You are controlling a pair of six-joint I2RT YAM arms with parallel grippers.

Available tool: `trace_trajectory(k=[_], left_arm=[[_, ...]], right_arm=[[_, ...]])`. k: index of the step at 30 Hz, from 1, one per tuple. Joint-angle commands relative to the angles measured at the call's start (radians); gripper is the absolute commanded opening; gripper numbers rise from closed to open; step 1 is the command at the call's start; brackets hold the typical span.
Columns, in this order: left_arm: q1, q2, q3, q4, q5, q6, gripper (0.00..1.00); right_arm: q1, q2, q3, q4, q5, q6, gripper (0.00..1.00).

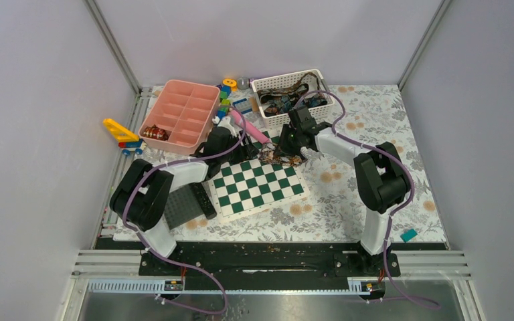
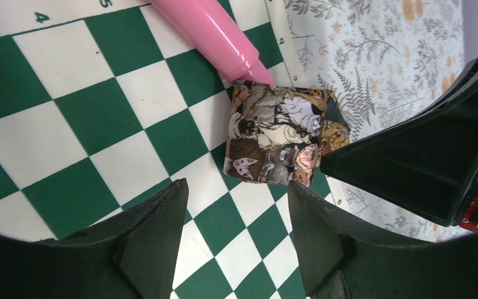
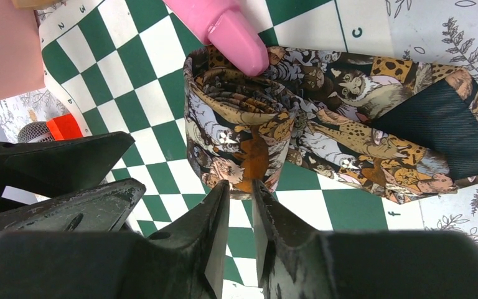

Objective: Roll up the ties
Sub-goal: Roll the tie at the center of the board, then pick up the storage box at the corner of the board.

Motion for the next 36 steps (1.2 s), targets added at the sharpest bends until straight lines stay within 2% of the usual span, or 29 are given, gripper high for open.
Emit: trace_trajectory(k=[1,5,7,11,15,21,31,36], left_arm=[[0.003,-0.092,0.092,-0.153,-0.094,0.051,0.6],[0.024,-0.172,0.269,-0.553,-0.395,0.143,0.59],[0.043,-0.193,0.353,-0.685,-0.517,0.203,0.58],[0.12,-0.191,0.423,-0.786,-0.56,0.279,0.59],[0.195,-0.108,0.466,-0.808,-0.499,0.328,0.59],[0.236,-0.01,0.483,-0.75,-0.463,0.441,0.62],[0.269,0.046,0.435,-0.679,-0.424,0.478,0.62],[0.269,0.096,0.467,-0.638,-0.416,0.516,0.61]], right_arm=[[0.008,-0.051,-0.008,0.0,-0.005,-0.017,0.28],[0.007,-0.167,-0.023,-0.009,-0.026,-0.038,0.32],[0.008,-0.222,-0.028,-0.027,-0.033,-0.057,0.33],[0.007,-0.309,-0.039,-0.072,-0.059,-0.093,0.36],[0.007,-0.396,-0.081,-0.085,-0.076,-0.105,0.38],[0.007,-0.506,-0.164,-0.085,-0.099,-0.096,0.4],[0.007,-0.54,-0.228,-0.068,-0.125,-0.089,0.41],[0.007,-0.539,-0.243,-0.06,-0.135,-0.08,0.41]])
